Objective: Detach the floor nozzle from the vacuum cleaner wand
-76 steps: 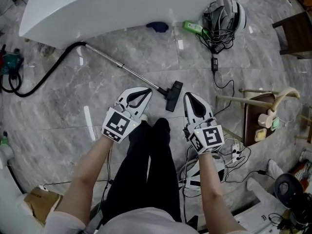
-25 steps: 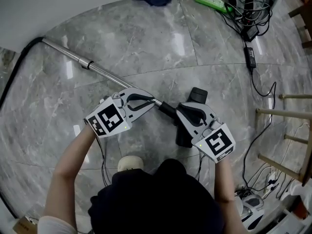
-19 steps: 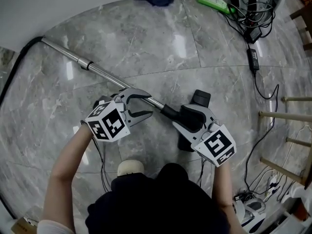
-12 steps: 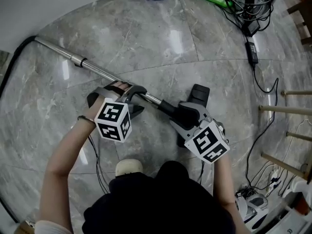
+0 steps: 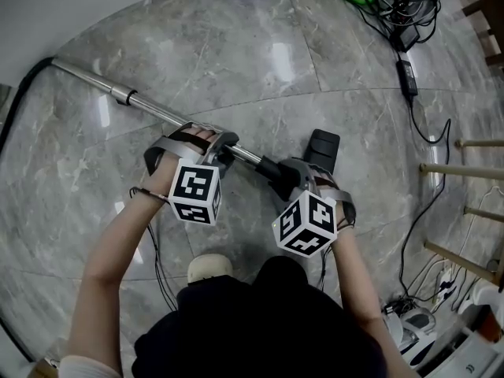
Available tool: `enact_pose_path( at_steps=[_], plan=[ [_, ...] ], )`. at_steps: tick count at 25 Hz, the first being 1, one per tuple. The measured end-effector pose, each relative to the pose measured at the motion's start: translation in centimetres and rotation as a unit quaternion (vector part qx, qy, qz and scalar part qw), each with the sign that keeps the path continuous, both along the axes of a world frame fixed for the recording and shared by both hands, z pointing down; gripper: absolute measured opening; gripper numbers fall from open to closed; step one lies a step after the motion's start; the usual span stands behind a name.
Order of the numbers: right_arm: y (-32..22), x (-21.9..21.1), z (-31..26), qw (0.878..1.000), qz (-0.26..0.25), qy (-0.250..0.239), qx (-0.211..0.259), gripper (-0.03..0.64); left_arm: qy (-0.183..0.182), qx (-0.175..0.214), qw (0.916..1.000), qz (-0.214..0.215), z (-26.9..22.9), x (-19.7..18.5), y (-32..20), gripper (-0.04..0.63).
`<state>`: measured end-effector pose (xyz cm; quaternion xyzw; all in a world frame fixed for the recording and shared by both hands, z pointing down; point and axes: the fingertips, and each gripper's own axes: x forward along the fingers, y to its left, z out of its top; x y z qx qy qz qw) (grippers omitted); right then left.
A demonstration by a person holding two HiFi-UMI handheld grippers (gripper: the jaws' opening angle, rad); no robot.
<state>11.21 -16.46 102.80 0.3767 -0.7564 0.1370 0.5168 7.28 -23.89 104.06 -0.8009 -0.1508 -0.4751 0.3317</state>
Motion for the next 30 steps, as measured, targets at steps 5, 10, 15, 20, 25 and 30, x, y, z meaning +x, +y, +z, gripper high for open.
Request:
enact_pose_path(
  at_steps=[5, 10, 15, 20, 25, 30],
  plan=[
    [-0.4, 1.7, -0.5, 0.999, 0.034, -0.002, -0.009, 0.184, 0.011, -0.002, 0.9999, -0.009, -0.5, 0.6, -1.0, 0.176],
    [1.1, 6.3, -0.5, 0.996, 0.079, 0.018, -0.027, 0.183, 0.004, 0.018, 0.9991, -0.038, -0.8, -0.3, -4.4, 0.175],
    [1.3, 7.2, -0.5, 0.997, 0.071, 0.021, -0.021, 0.183, 0.002, 0.03, 0.9985, -0.045, -0.5, -0.4, -4.9, 0.175],
    [1.1, 6.9, -0.4, 0.998, 0.066, 0.004, -0.013, 0.184, -0.007, -0.011, 0.9975, -0.07, 0.5, -0.4, -4.1, 0.179],
    [1.3, 7.2, -2.3, 0.997, 0.079, -0.026, -0.005, 0.184, 0.0, -0.076, 0.9894, -0.124, -0.7, -1.2, -3.2, 0.195],
    [1.1, 9.0, -7.9, 0.974, 0.164, -0.135, 0.084, 0.184, 0.143, -0.187, 0.9404, -0.245, -5.5, -1.6, -3.8, 0.193]
  ],
)
